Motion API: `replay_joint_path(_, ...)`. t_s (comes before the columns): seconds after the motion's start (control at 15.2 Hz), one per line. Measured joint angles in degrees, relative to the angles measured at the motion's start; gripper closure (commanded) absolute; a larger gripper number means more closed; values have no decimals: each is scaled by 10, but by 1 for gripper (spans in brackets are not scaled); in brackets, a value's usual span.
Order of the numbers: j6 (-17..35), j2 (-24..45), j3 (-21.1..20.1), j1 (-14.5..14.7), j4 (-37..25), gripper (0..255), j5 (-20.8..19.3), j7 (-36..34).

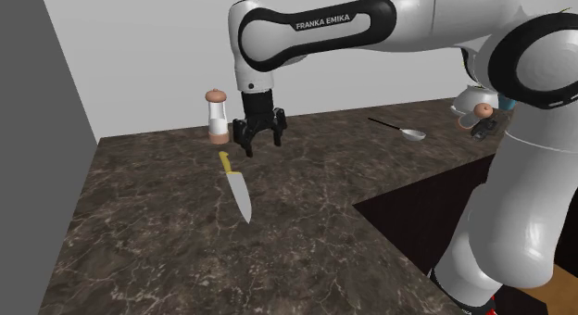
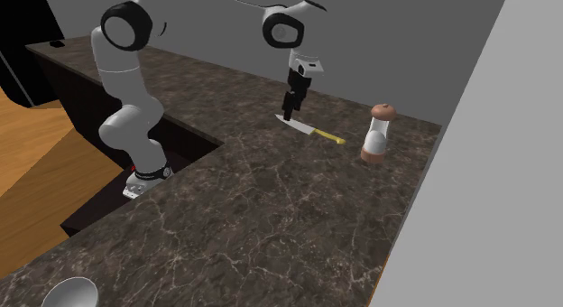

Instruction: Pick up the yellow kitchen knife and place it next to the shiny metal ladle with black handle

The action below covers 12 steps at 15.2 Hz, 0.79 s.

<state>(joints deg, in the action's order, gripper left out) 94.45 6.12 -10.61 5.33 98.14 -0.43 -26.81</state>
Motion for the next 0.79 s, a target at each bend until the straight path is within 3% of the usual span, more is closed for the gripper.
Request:
replay_joint_path(0.4, -24, 145, -4, 23, -162, 0, -15, -60)
replay_joint_path(0.59, -53, 228, -3, 40, -272, 0, -24, -85)
replay_joint_path(0.79, -41, 237, -2, 41, -268, 0, -24, -89)
